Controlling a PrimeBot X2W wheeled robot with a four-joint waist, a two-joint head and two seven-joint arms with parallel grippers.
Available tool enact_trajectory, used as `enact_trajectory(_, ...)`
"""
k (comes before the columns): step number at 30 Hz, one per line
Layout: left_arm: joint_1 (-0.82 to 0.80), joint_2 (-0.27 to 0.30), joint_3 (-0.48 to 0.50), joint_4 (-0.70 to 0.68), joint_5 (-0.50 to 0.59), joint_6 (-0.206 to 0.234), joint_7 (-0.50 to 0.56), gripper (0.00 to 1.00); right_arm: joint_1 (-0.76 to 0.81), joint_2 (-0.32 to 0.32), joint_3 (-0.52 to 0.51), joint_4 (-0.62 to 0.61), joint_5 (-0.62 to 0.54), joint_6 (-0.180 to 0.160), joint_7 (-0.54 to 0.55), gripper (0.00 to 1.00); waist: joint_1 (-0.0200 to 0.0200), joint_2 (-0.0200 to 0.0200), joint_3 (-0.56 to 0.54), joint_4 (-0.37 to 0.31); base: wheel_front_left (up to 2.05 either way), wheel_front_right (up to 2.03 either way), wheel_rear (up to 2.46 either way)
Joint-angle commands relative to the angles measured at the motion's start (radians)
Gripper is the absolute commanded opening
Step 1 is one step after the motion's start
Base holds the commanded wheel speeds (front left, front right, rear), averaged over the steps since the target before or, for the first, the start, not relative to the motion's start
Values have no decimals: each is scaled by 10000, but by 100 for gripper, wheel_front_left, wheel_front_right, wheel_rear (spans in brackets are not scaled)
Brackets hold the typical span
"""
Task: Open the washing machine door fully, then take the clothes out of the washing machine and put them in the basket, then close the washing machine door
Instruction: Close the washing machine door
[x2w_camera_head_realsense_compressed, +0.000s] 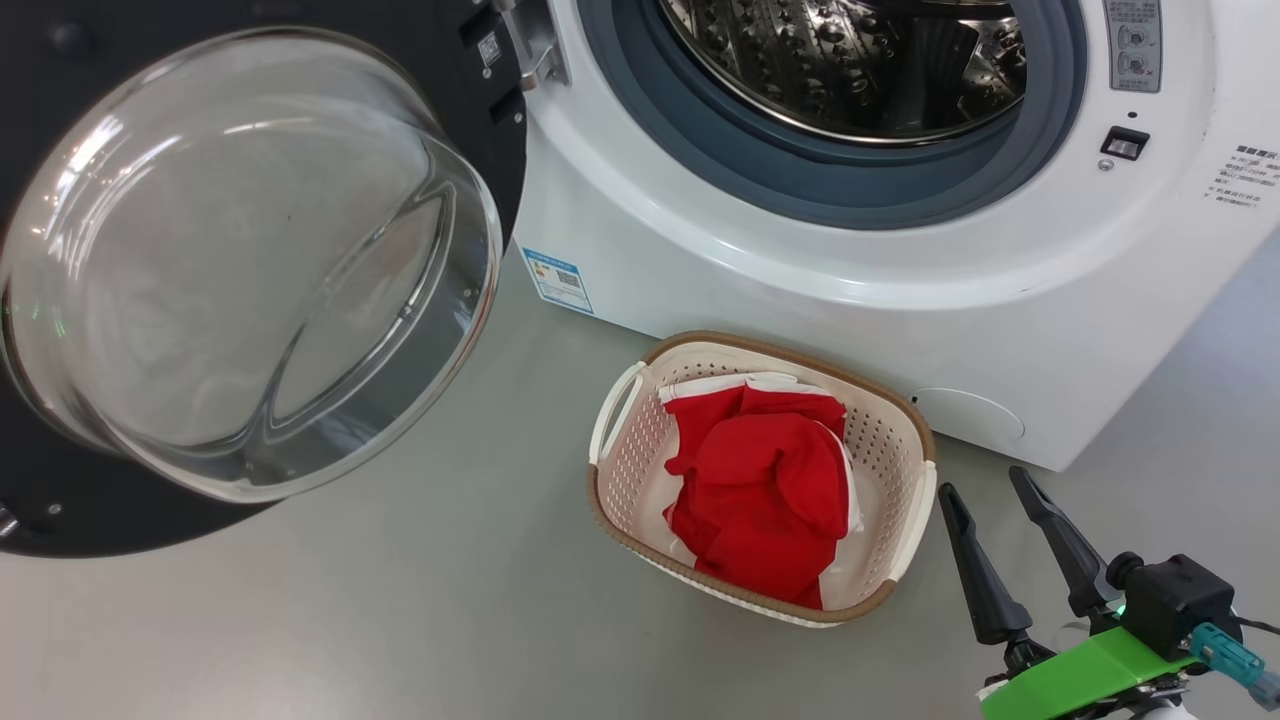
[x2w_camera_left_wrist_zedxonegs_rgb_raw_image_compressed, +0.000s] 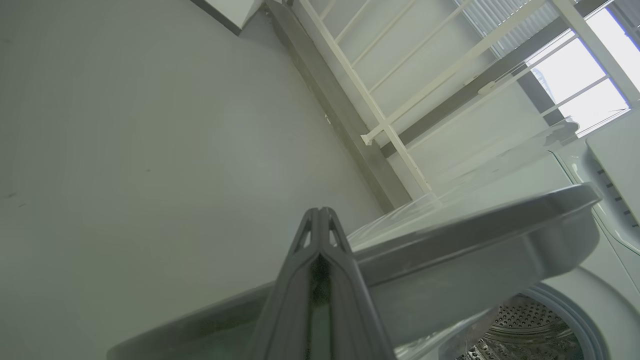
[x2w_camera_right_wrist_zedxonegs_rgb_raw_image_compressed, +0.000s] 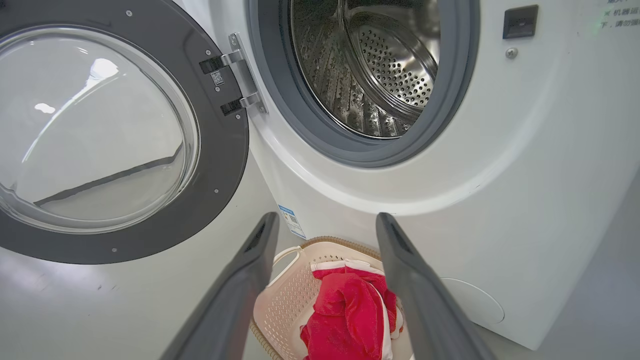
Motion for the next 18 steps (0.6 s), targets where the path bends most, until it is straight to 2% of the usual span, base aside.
enact_trajectory(1, 219, 762, 106, -400, -183, -63, 250, 0, -232, -63, 230, -265, -126, 65, -65, 100, 0, 0, -15, -22, 0, 0, 0)
enact_trajectory(9, 960, 778, -430, -1300, -697, -63, 1290, 0, -192, 26, 244, -252, -126, 65, -65, 100, 0, 0, -125, -74, 0, 0, 0)
enact_trajectory(18, 1923, 851, -995, -3154, -1472, -63, 2260, 0, -45, 182, 251, -242, -102, 65, -65, 100, 0, 0, -412, -66, 0, 0, 0)
